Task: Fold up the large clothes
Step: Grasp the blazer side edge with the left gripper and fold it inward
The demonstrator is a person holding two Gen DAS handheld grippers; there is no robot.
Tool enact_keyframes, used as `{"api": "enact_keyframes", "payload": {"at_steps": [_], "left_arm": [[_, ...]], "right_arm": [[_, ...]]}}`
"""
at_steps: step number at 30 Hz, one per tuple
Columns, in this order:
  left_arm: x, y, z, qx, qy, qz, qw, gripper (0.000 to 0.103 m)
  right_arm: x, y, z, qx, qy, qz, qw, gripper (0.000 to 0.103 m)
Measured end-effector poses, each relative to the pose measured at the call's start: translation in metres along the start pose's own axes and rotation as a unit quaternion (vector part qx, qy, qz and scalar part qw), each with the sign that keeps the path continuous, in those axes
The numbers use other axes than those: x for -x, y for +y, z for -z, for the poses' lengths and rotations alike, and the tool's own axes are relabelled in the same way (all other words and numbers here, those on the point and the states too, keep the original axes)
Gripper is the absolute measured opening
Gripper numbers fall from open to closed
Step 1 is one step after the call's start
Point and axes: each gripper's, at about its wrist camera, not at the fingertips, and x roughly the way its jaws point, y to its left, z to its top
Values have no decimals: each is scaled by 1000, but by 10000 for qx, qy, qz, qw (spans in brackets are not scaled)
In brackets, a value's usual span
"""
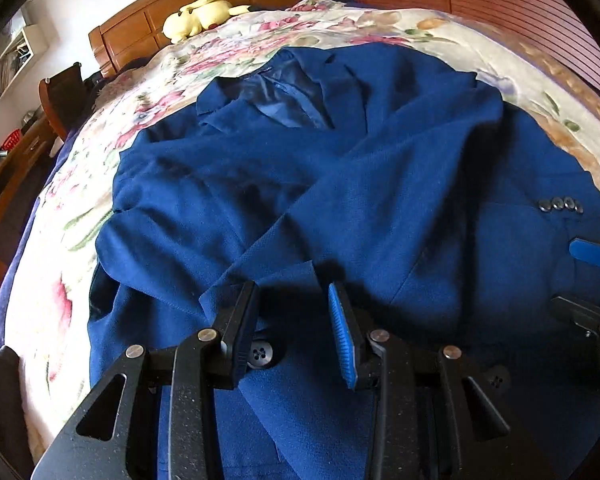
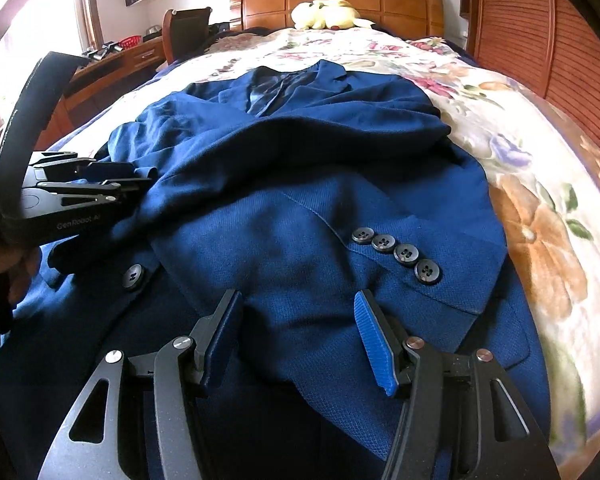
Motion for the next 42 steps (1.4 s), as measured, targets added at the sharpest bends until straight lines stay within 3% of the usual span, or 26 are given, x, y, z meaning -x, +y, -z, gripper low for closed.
{"api": "enact_keyframes", "payload": {"at_steps": [4, 8, 11, 19, 23, 27, 36, 42], "left_arm": [[2, -2, 1, -38, 50, 93, 9999, 35], [4, 2, 3, -134, 160, 425, 9989, 18], [14, 3, 5, -279, 112, 353, 9989, 10], [121, -6, 48, -556, -879, 631, 9926, 8], [157, -11, 71, -427, -1139, 908, 9884, 8], [167, -19, 89, -325, -1176, 1146, 9859, 8], [171, -37, 112, -259, -1101, 1487, 9824, 7], [175, -41, 119, -204, -1105, 1429, 9833, 7]], "right_arm": [[0, 0, 0, 1, 2, 0, 10000, 60], [0, 1, 0, 14, -3, 21, 10000, 60], [0, 2, 0, 28, -6, 39, 10000, 60], [2, 3, 0, 37, -46, 53, 10000, 60], [8, 1, 1, 24, -132, 107, 9999, 60], [32, -6, 3, -106, -538, 185, 9983, 60], [54, -21, 14, -347, -818, 197, 9959, 60], [62, -19, 18, -306, -933, 289, 9948, 60]]}}
